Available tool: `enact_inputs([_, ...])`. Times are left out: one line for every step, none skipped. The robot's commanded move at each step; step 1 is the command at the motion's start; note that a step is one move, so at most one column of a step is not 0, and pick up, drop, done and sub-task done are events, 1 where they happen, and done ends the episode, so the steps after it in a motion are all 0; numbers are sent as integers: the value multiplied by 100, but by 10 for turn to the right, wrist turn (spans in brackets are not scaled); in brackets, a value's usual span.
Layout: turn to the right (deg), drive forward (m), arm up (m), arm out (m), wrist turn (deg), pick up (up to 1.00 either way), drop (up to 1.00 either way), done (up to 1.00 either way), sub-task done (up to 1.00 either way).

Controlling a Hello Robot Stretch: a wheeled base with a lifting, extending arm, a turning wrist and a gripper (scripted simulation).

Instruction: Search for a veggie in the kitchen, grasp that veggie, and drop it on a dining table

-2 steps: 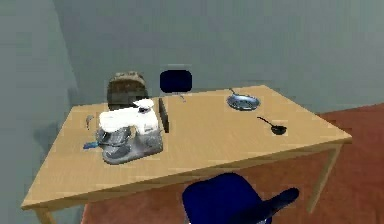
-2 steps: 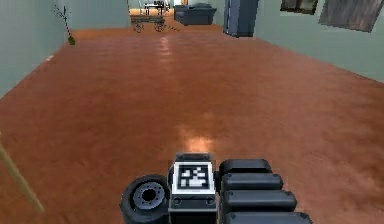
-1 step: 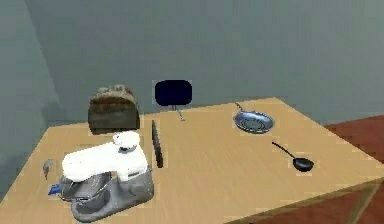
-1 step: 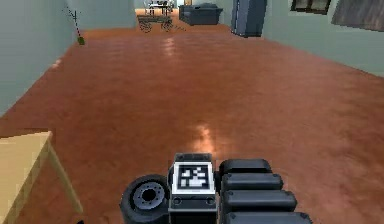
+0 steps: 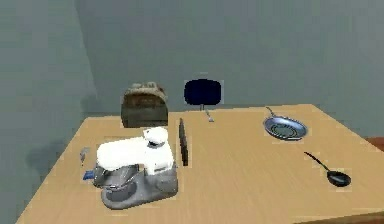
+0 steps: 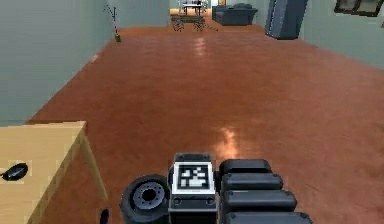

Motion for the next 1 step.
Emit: enact_inputs([120,0,0,0,0,0,0,0,0])
